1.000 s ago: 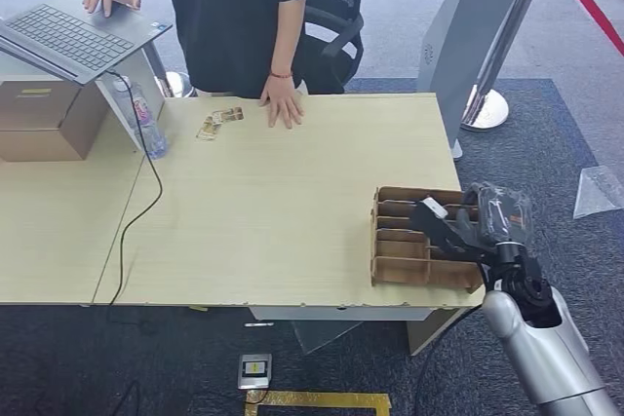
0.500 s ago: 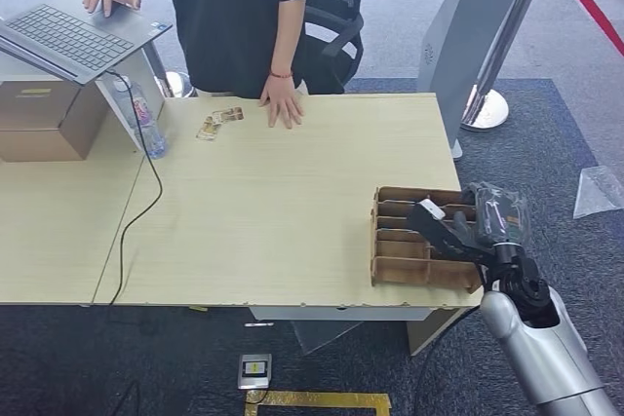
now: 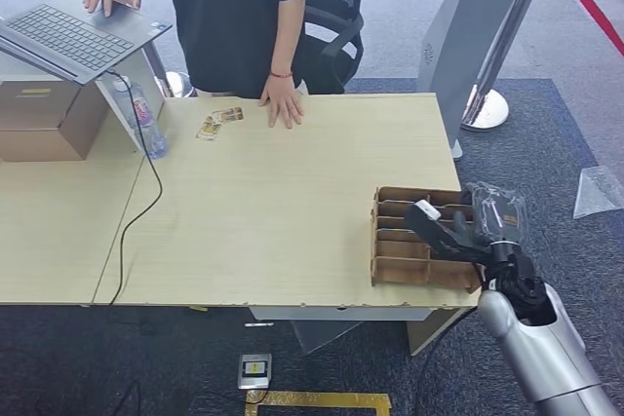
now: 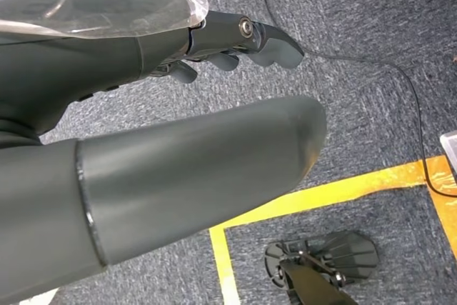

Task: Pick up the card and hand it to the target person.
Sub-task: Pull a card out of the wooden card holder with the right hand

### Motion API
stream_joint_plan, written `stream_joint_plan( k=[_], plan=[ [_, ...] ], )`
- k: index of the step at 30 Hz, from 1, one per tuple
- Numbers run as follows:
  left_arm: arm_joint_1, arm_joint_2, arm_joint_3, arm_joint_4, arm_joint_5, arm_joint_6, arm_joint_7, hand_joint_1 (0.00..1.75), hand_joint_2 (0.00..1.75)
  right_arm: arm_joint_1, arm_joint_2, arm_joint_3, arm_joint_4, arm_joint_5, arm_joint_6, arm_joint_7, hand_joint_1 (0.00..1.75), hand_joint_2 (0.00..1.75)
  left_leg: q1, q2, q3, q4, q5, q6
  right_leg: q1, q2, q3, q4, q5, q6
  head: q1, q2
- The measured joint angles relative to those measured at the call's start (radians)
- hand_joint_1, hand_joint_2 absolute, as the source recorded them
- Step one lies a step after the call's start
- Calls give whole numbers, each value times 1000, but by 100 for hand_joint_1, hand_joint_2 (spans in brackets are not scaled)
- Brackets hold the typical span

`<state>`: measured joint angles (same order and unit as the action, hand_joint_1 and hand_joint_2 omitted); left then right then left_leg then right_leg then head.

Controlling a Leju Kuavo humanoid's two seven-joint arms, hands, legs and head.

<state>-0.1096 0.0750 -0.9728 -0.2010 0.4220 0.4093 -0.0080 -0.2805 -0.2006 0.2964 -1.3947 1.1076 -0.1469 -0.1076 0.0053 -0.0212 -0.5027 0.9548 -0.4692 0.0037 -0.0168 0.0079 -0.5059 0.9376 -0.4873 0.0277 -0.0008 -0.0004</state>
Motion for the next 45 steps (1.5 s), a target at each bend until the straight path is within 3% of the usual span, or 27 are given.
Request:
stream_joint_plan(
  k=[3,11,18,34,45],
  plan=[
    [0,-1,0,0,2,0,0,0,0,-2,0,4,5,14,3,7,94,175,0,0,0,0,0,0,0,0,0,0,0,0,0,0],
    [0,-3,0,0,2,0,0,0,0,-4,0,10,15,47,15,27,105,175,0,0,0,0,0,0,0,0,0,0,0,0,0,0],
    [0,-3,0,0,2,0,0,0,0,-13,0,11,22,62,24,36,154,175,0,0,0,0,0,0,0,0,0,0,0,0,0,0],
    [0,-5,0,0,4,0,0,0,0,-23,0,3,22,43,39,16,154,175,0,0,1,0,0,0,0,0,0,0,0,0,0,0],
    [2,-2,0,0,4,-5,-3,0,0,-30,-46,-44,-112,-93,177,-38,165,175,0,0,1,0,0,0,0,0,0,0,0,0,0,0]
  ],
)
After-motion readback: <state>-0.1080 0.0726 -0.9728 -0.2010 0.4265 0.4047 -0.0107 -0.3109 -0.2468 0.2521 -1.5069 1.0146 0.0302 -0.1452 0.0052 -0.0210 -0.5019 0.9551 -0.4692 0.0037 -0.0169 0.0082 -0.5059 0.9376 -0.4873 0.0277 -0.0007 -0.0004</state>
